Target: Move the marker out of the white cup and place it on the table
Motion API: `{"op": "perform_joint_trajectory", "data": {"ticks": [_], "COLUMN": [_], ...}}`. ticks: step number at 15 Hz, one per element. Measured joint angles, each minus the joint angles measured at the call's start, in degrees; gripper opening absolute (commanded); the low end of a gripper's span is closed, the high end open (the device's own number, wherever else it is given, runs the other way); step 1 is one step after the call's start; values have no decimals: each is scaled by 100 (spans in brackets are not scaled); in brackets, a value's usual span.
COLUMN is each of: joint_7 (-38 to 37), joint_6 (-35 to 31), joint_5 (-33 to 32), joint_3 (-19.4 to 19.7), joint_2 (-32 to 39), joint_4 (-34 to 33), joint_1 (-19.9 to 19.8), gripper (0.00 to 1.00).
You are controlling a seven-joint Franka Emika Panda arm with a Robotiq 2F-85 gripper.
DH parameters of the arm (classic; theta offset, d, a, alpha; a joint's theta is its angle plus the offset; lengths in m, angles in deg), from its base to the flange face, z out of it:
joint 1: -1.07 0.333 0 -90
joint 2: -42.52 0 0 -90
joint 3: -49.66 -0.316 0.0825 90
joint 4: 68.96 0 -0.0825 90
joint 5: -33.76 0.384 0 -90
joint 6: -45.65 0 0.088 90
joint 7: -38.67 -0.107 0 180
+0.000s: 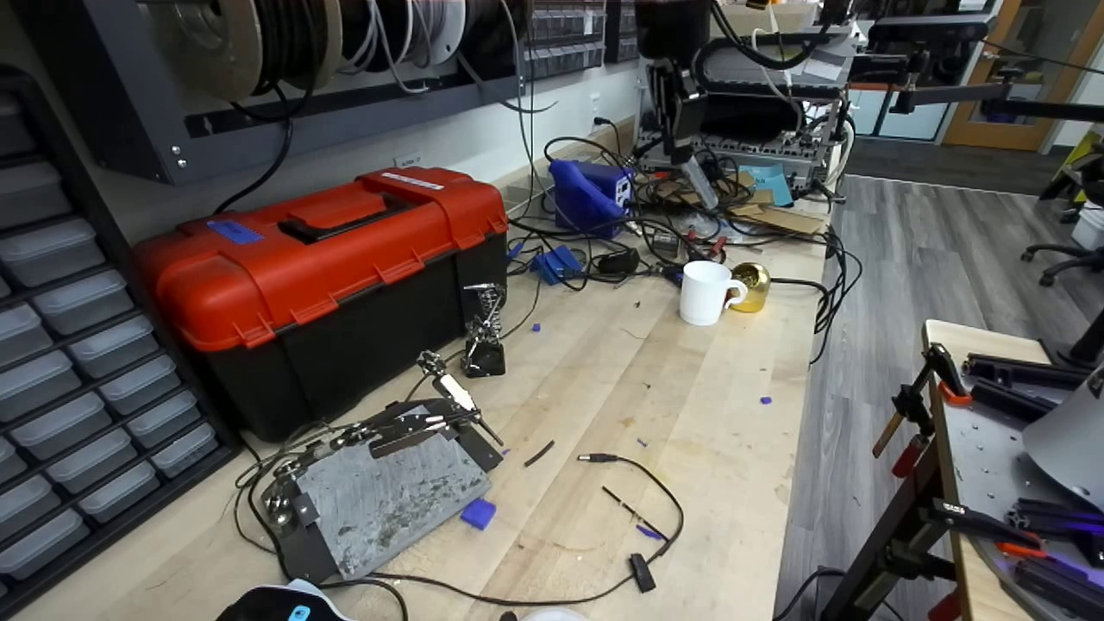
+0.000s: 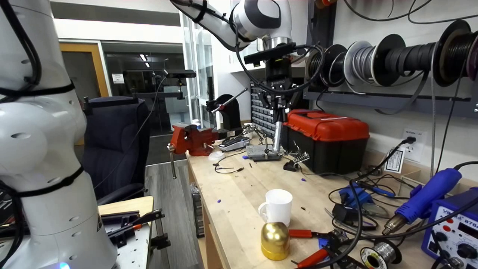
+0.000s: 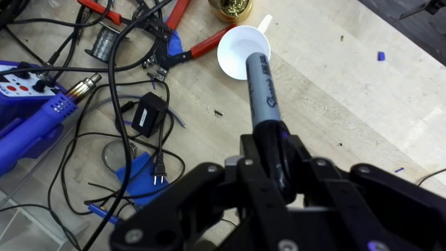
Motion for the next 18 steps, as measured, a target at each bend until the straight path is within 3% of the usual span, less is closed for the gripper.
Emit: {"op": "perform_joint_trajectory", "data": {"ticks": [4, 11, 18], "joint_7": [270, 435, 421], "joint_6": [124, 122, 106], "joint_5": [382, 1740, 1876], "joint_3": [-48, -89, -385], "joint_2": [301, 909, 1434], "joint_4": [-324, -507, -531], "joint_1": [40, 29, 90], "gripper": [4, 4, 4]}}
